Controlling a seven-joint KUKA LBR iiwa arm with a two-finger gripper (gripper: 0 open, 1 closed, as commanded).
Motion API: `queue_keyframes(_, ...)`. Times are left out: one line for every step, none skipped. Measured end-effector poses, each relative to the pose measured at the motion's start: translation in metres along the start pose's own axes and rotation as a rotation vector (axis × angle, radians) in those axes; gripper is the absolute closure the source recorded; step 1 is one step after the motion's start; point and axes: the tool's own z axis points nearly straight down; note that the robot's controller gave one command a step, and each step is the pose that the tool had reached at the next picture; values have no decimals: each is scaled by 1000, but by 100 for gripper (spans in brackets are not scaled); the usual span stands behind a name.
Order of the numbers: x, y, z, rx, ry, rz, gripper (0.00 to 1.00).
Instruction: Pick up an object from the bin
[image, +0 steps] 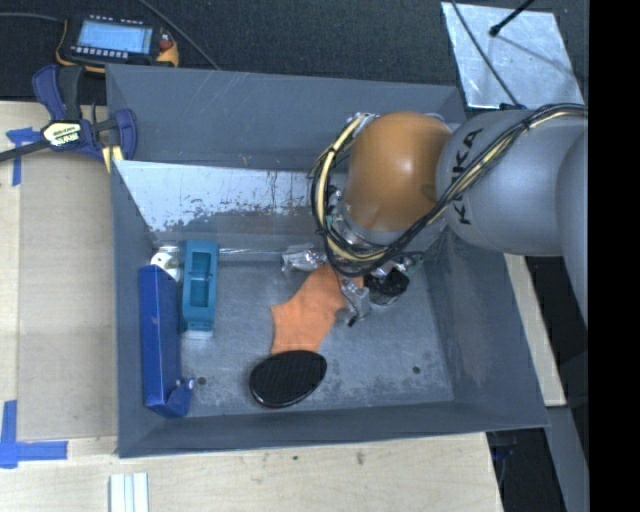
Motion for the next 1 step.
queue_keyframes(0, -5, 3, -1, -3, -262, 100)
